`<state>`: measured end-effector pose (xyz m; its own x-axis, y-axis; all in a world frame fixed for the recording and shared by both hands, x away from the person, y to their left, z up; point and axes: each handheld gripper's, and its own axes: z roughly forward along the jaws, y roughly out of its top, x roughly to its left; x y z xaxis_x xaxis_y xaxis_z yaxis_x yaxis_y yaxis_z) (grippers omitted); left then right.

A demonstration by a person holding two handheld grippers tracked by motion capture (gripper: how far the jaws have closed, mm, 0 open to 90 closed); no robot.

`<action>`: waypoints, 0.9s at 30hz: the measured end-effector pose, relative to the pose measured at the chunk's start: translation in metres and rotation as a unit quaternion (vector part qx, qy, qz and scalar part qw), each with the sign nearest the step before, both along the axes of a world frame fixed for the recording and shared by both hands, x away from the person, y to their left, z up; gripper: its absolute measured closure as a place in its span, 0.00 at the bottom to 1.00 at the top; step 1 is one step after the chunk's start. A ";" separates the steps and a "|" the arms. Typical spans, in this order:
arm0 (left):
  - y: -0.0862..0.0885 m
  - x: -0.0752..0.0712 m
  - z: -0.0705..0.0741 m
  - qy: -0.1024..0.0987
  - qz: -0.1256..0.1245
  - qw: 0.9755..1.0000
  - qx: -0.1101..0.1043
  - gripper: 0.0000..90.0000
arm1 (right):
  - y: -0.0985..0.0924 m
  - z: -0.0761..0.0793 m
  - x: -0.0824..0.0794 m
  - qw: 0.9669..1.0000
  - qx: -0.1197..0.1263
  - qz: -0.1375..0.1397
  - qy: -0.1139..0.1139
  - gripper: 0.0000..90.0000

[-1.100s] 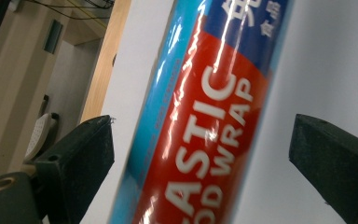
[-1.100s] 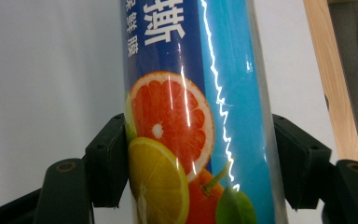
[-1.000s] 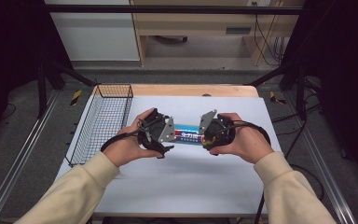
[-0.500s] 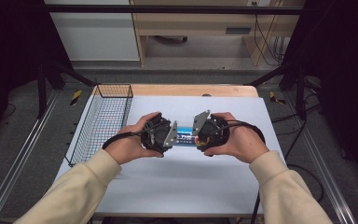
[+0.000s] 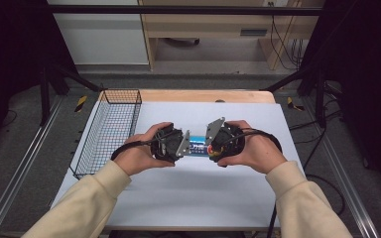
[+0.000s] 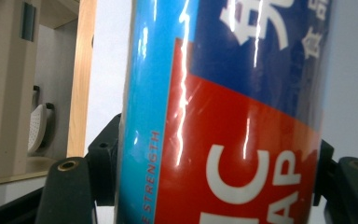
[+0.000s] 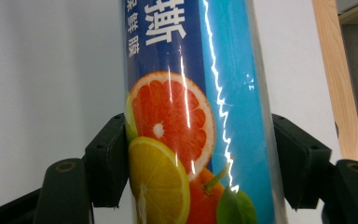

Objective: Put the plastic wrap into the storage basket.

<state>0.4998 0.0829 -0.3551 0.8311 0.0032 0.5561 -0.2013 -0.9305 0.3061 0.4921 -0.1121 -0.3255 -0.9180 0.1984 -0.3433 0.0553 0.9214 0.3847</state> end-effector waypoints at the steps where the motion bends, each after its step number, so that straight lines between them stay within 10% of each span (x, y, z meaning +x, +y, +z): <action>1: 0.000 -0.001 0.000 -0.002 0.003 1.000 0.003 0.33 | 0.000 -0.002 0.000 1.000 0.000 0.002 0.000 0.33; 8: 0.001 -0.003 0.001 -0.013 0.007 1.000 0.000 0.33 | 0.001 -0.004 0.000 1.000 -0.004 0.008 -0.015 0.30; 12: 0.003 -0.003 0.002 -0.015 0.017 1.000 -0.004 0.34 | -0.006 -0.006 0.000 0.998 -0.034 0.004 -0.057 0.07; 27: 0.019 -0.001 -0.005 -0.007 0.037 0.999 0.003 0.34 | -0.072 -0.015 -0.004 0.996 -0.032 -0.056 -0.062 0.08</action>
<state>0.4992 0.1022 -0.3596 0.8213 0.0613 0.5672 -0.1353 -0.9449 0.2981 0.4881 -0.1838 -0.3409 -0.8414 0.2715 -0.4673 0.1159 0.9351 0.3348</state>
